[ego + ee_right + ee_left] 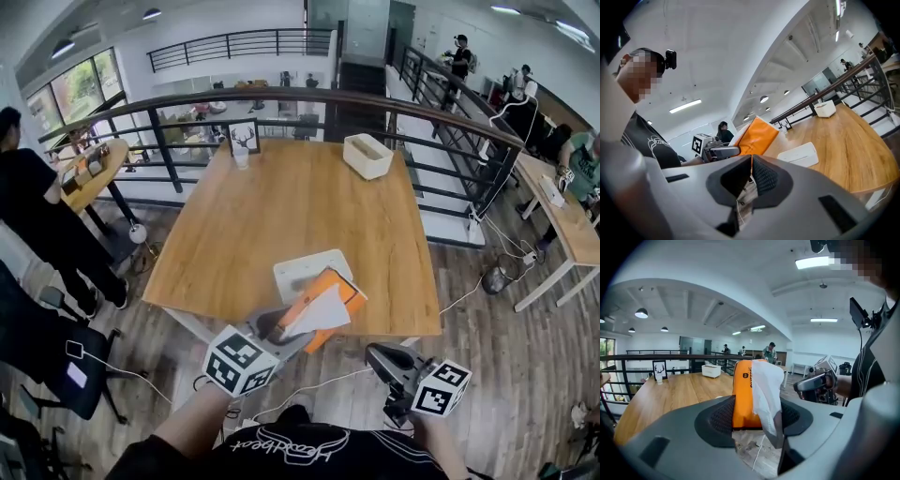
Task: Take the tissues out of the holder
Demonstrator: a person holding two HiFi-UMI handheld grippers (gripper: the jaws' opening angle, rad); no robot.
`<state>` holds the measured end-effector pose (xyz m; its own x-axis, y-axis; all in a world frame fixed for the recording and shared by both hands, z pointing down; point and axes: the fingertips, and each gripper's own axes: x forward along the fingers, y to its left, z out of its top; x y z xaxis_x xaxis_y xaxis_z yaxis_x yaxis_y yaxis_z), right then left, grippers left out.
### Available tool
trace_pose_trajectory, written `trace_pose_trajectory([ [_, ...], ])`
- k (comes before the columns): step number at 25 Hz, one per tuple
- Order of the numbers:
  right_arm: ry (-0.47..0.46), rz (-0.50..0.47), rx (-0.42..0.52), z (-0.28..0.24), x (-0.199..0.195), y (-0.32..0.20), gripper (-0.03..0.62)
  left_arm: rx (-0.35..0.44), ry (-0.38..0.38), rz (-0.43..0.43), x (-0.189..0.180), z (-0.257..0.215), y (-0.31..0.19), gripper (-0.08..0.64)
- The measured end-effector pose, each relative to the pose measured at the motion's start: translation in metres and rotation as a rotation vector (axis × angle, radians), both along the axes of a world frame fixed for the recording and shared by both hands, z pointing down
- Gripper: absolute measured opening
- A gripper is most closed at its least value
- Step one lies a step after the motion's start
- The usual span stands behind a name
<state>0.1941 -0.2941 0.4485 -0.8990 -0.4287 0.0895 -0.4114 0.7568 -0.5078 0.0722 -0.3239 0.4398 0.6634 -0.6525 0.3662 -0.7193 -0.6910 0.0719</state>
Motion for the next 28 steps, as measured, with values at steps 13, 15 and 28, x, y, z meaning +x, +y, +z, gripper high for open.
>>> trace_pose_trajectory([
  [13,-0.013,-0.051,0.068,-0.014,0.054,0.143,0.017,0.001,0.106,-0.053,0.059,0.0,0.175,0.244],
  [15,-0.012,-0.061,0.066,-0.012,0.061,0.159,0.017,-0.008,0.118,-0.069,0.064,0.004,0.195,0.244],
  [28,0.014,-0.168,0.093,-0.01,0.056,0.232,0.017,0.018,0.13,-0.166,0.064,0.002,0.269,0.244],
])
